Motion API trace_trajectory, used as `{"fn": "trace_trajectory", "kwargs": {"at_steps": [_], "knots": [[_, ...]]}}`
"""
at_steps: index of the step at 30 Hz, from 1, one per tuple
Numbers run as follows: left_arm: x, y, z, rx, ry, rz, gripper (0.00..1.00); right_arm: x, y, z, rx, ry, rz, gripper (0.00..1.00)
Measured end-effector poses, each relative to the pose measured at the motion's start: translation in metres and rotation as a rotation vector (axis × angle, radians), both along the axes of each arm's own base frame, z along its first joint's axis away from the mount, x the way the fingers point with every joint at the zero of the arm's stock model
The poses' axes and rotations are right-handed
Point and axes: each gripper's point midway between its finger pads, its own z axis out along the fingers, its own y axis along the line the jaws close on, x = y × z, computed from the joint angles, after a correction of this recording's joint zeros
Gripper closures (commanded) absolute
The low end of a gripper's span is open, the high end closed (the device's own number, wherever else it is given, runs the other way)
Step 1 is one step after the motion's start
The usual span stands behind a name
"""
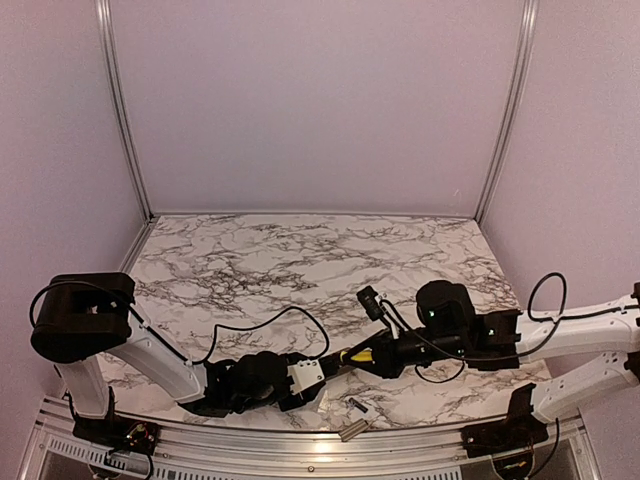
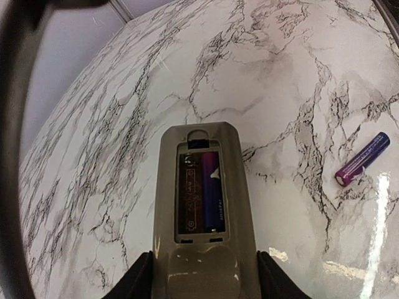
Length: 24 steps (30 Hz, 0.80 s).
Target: Unload the batteries from the remote control
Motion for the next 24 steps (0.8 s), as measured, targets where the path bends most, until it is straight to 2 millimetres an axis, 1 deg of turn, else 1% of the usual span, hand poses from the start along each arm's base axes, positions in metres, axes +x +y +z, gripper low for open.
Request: {"fn": "trace_trajectory", "kwargs": {"at_steps": [6,10,13,19,24], "knots": [[-0.001,0.003,0.003,-0.009,-0.002,0.001,1.0,0.008,-0.009,0.017,-0.022,-0.056,-0.049,1.0],[0.001,0.003,0.006,-0.02,-0.01,0.011,1.0,0.015,-0.018,0.027,-0.045,-0.086,-0.1,1.0],[0.003,0.005,0.009,-0.027,-0.019,0.025,1.0,0.019,-0.028,0.031,-0.063,-0.098,-0.14,1.0],[0.008,0.011,0.02,-0.061,-0.043,0.062,1.0,0.02,-0.047,0.034,-0.093,-0.089,-0.205,1.0],[0.01,0.014,0.025,-0.077,-0.054,0.077,1.0,0.019,-0.056,0.036,-0.16,-0.052,-0.23,1.0]]}}
